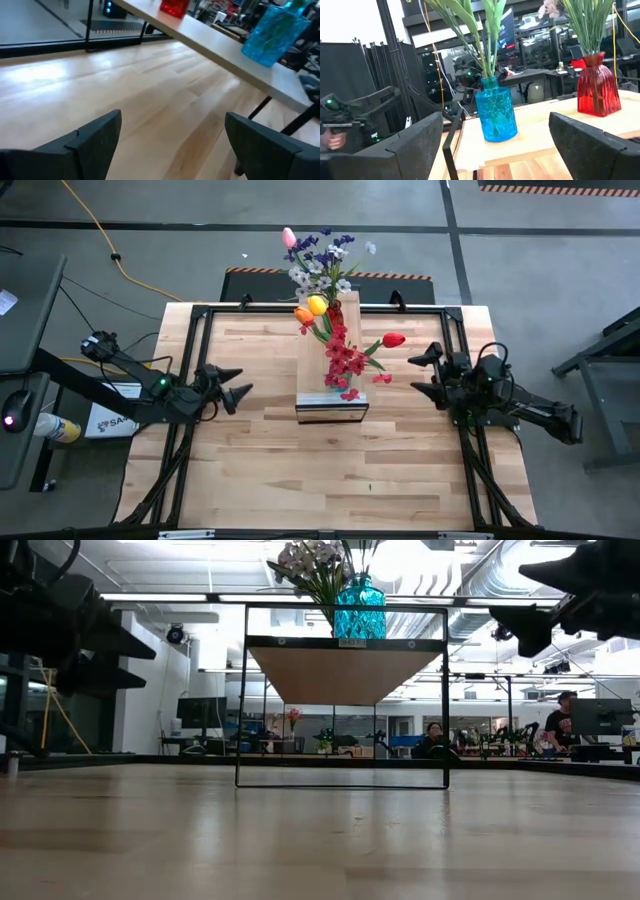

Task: Pick and place flowers into a vace then onto a shelf
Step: Return to Home Position

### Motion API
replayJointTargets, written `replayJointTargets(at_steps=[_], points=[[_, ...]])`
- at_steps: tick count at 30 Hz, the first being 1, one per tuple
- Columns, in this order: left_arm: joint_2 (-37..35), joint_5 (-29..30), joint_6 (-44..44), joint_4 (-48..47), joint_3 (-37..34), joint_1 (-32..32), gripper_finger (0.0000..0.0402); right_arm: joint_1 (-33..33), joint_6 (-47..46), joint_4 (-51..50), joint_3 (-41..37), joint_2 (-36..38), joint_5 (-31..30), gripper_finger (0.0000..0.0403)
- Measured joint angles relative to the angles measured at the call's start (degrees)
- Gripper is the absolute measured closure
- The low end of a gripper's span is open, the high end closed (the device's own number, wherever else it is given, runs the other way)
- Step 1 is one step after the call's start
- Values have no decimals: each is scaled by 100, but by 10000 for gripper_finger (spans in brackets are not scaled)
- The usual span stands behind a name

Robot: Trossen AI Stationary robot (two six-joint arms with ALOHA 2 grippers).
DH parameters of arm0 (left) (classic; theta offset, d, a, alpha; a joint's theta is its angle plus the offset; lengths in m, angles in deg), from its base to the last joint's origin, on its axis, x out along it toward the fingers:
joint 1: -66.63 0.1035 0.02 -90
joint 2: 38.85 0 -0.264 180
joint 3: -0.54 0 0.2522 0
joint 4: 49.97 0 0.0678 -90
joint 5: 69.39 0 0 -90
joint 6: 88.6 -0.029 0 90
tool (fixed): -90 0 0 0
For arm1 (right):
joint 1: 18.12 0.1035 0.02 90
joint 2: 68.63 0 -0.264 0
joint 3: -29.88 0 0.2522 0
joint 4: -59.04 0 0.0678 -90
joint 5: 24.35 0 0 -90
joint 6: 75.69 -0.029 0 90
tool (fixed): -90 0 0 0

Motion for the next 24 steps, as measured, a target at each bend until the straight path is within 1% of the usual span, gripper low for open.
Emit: replayJointTargets(at_steps=[3, 5, 8, 11, 14, 17, 20, 22, 24], points=[[84, -87, -339, 368, -7, 1, 16, 0, 33, 19, 2, 0, 16, 49], [131, -158, -382, 429, -7, 58, 16, 0, 38, 13, 2, 0, 18, 49], [139, -611, -400, 521, -7, 376, 16, 0, -4, 20, 2, 0, 66, 49], [237, -1203, -517, 1000, -173, 907, 16, 0, -17, 20, 2, 0, 208, 49], [253, -2014, -828, 1636, -419, 1553, 16, 0, -101, 20, 2, -2, 222, 49], [202, -2759, -1107, 1815, -462, 2177, 16, 0, -249, 24, 2, -2, 440, 49], [93, -3001, -1463, 1765, -416, 2696, 16, 2, -421, 84, 4, -2, 766, 49], [-11, -3150, -1694, 1725, -288, 2975, 16, -2, -447, 155, 7, -2, 794, 49], [-173, -3447, -1822, 1558, -185, 3204, 16, -1, -387, 193, 9, -2, 772, 49]])
